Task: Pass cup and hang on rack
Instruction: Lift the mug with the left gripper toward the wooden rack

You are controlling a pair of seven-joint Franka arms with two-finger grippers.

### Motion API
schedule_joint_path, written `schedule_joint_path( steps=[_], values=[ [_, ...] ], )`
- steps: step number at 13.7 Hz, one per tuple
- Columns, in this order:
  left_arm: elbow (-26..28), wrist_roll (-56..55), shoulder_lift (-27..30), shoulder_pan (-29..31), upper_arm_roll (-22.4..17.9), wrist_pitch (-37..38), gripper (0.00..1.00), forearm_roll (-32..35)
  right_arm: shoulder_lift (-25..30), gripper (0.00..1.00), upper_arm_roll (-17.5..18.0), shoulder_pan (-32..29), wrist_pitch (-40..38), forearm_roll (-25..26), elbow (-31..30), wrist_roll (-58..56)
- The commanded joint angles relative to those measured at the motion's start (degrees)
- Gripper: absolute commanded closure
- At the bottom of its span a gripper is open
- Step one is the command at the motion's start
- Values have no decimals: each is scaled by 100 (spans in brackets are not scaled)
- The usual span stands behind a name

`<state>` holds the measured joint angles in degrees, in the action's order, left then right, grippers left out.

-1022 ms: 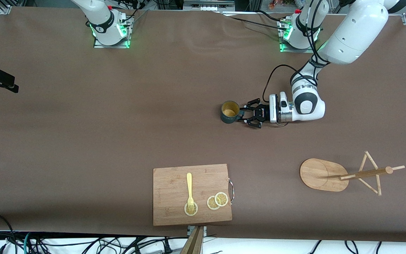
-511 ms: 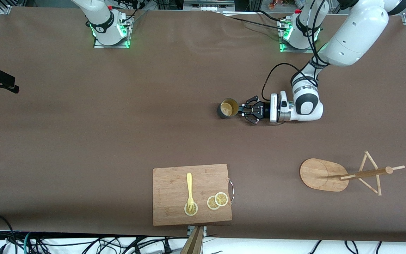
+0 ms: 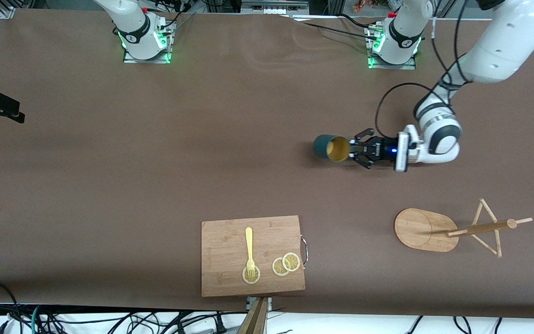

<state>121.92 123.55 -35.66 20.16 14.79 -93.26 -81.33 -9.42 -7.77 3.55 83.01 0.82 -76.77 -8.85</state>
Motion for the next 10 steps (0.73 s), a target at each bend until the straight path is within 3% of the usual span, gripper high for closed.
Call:
schedule_joint_path(
  steps=[1,6,10],
  values=[
    [200,-935,288,1013,51,343,100,616,37,0,39,-39,31,49,-40,6],
    [78,-3183,253,2236,15,1020,100,1119,37,0,39,-39,40,49,-31,-3],
    [-501,-5327,104,2677,15,1810,100,1111,37,0,39,-39,49,49,-31,6]
  ],
)
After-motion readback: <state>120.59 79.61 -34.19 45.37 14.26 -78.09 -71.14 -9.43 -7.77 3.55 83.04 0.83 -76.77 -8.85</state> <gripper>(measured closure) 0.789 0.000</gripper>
